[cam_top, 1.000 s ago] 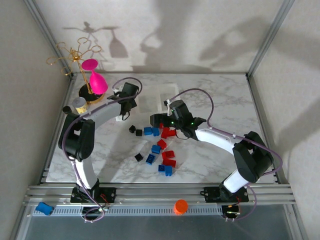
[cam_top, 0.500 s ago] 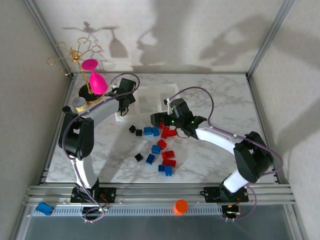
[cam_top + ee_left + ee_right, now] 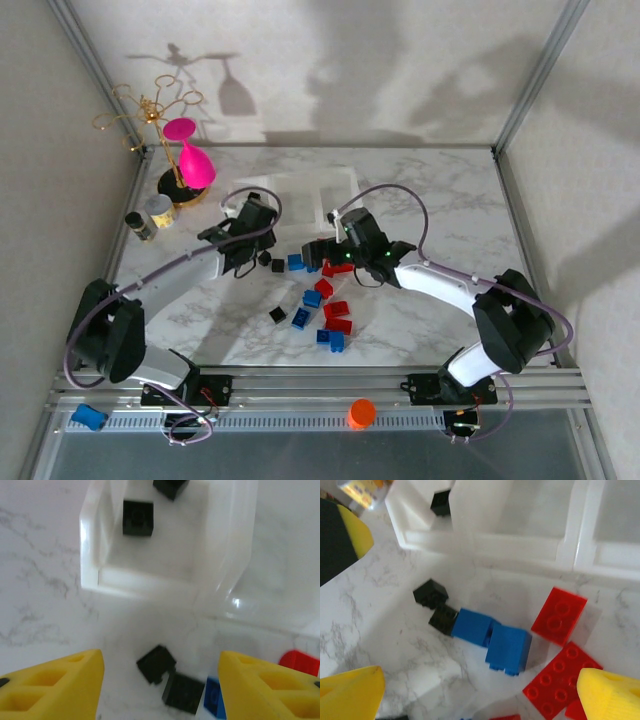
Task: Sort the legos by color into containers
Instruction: Place the lego in the container, then pick up the lego from the center of the table.
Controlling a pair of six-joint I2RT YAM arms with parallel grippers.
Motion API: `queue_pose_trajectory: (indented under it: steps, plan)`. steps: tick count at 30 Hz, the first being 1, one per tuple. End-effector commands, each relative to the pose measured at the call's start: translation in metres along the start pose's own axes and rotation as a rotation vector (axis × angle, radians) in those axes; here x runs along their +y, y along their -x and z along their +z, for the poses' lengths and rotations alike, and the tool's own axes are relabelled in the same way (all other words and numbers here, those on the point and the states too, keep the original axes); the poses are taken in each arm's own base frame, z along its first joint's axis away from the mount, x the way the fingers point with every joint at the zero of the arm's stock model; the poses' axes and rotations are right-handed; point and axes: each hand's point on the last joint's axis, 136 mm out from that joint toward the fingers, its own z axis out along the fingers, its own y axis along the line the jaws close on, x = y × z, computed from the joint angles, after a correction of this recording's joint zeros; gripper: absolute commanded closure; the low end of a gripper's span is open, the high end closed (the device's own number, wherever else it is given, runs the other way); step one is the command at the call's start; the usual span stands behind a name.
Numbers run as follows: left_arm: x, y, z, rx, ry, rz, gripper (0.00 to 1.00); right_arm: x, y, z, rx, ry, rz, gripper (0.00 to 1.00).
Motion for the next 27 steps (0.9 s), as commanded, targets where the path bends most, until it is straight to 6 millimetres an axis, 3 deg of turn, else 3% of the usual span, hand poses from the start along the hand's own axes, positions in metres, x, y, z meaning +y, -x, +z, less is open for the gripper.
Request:
queue_pose_trajectory:
  steps: [1, 8, 14, 27]
  plan:
    - [0.014, -0.027, -0.002, 0.032, 0.04, -0.007, 0.37, 0.007, -0.026, 0.006, 0.071, 0.02, 0.006, 0.01]
    - [0.016, -0.048, 0.002, 0.052, 0.043, 0.029, 0.34, 0.009, -0.047, 0.015, 0.084, 0.018, 0.015, 0.01]
    - [0.018, -0.051, 0.017, 0.044, 0.091, 0.067, 0.33, 0.005, -0.045, 0.016, 0.057, -0.001, 0.033, 0.01]
    - [0.005, -0.051, 0.042, 0.006, 0.084, -0.044, 0.29, 0.001, -0.035, 0.001, 0.0, -0.031, 0.01, 0.01]
